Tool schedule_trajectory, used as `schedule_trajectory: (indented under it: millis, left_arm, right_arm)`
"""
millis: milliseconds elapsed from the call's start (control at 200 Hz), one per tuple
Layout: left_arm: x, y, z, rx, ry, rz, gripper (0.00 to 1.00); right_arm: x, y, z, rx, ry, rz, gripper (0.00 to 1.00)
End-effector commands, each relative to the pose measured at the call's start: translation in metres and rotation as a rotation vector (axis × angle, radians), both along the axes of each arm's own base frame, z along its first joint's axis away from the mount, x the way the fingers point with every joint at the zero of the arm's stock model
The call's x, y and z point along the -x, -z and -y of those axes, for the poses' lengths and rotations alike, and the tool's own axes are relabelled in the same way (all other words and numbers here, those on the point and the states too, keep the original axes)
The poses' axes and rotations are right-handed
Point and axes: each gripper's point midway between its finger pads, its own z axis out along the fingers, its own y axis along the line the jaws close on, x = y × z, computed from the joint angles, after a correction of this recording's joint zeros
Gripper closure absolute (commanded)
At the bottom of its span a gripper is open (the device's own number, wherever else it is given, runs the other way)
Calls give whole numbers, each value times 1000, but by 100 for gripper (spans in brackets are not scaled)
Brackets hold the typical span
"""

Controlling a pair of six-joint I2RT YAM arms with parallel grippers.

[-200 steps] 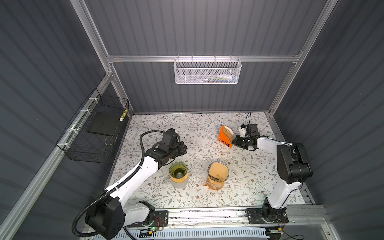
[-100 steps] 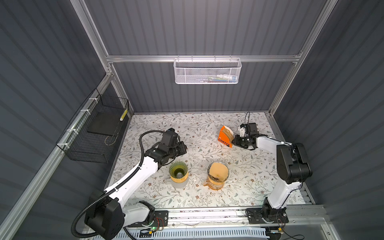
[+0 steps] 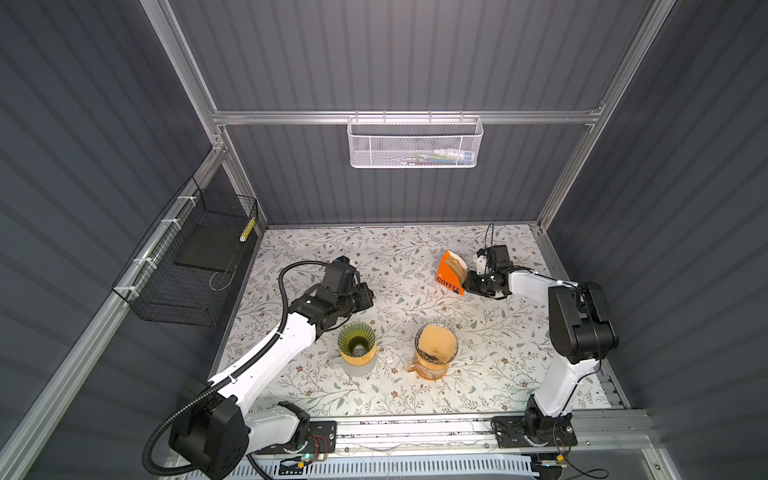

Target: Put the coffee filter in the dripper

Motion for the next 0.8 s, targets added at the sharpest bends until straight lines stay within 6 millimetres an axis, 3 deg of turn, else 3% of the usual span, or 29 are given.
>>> schedule_trajectory:
  millis: [0,795]
  left_arm:
    - [3,-3,-1,10,0,1,78]
    - [4,-3,-1,17,-1,6,77]
  right_arm:
    - [-2,-2,-1,36,-19,2,80]
    - [-10,-12,-6,53,-30,24,73]
